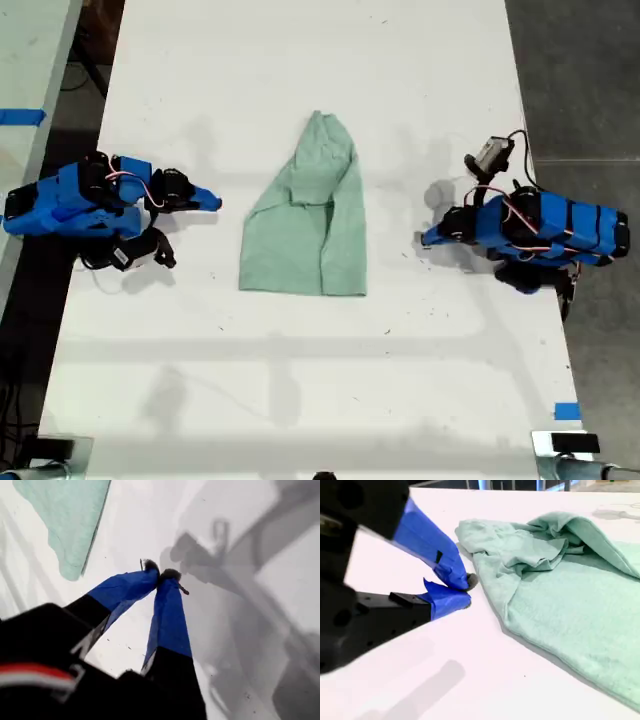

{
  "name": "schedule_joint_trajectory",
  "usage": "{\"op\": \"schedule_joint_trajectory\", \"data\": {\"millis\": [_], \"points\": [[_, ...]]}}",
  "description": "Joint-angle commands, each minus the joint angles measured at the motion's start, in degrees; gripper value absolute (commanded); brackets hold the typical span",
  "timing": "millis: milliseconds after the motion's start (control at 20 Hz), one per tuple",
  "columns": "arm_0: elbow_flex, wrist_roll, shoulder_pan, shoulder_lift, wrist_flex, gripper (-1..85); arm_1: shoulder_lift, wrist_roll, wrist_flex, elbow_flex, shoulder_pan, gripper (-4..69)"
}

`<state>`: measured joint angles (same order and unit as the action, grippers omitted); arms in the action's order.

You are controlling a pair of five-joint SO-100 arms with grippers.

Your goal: Fold t shirt

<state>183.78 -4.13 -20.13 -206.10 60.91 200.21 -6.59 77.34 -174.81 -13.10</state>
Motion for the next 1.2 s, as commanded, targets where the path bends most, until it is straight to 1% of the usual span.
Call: {"op": "schedule_joint_trajectory", "data": {"millis": [0,50,100,150,250,300,350,450,500,550,600,650,700,750,800,850,900,1150], "points": [[0.53,1.49,0.18,-0.35,-1.05,-0.2,0.88,10.37,1.76,-1.93,0.18,0.8],[0.53,1.49,0.35,-0.35,-1.05,-0.2,0.88,7.38,1.85,-1.85,0.0,-1.7],[0.53,1.49,0.44,-0.35,-0.97,-0.2,0.88,8.53,1.85,-1.85,0.7,5.9],[0.53,1.49,0.44,-0.35,-0.97,-0.2,0.88,13.18,1.49,-2.02,1.58,7.6],[0.44,1.23,0.44,-0.35,-1.05,-0.2,0.88,13.45,1.49,-2.11,5.71,10.6],[0.44,1.14,0.44,-0.35,-1.05,-0.2,0.88,10.9,1.41,-2.11,8.09,10.7],[0.44,1.14,0.62,-0.35,-1.05,-0.2,0.88,6.77,1.41,-2.11,8.96,10.7],[0.35,0.88,0.62,-0.35,-1.14,-0.2,0.88,-5.45,1.41,-2.11,7.38,10.7],[0.35,0.79,0.62,-0.35,-1.14,-0.2,0.88,-3.78,1.41,-2.11,7.21,10.6],[0.35,0.79,0.79,-0.35,-1.14,-0.2,0.88,6.33,1.41,-2.11,7.12,10.8],[0.35,0.62,0.79,-0.35,-1.23,-0.2,0.88,25.75,0.0,-2.72,7.03,11.0],[0.35,0.44,0.53,-0.35,-1.41,-0.2,0.88,35.51,-1.23,-3.34,6.06,11.2],[0.35,0.26,0.44,-0.35,-1.41,-0.2,0.88,32.26,-1.49,-3.43,3.96,12.4],[0.35,0.18,0.44,-0.35,-1.41,-0.2,0.88,24.79,-1.41,-3.43,1.93,13.3],[0.35,0.18,0.53,-0.35,-1.41,-0.2,0.79,13.54,-1.41,-3.43,0.44,13.7],[0.35,0.18,0.62,-0.35,-1.41,-0.2,0.79,6.24,-1.41,-3.43,-0.53,13.8],[0.35,0.18,0.7,-0.35,-1.41,-0.2,0.79,9.05,-1.41,-3.43,-0.79,13.8],[0.35,0.35,1.32,-0.35,-1.23,-0.2,0.79,8.88,-1.32,-3.43,-0.79,13.8]]}}
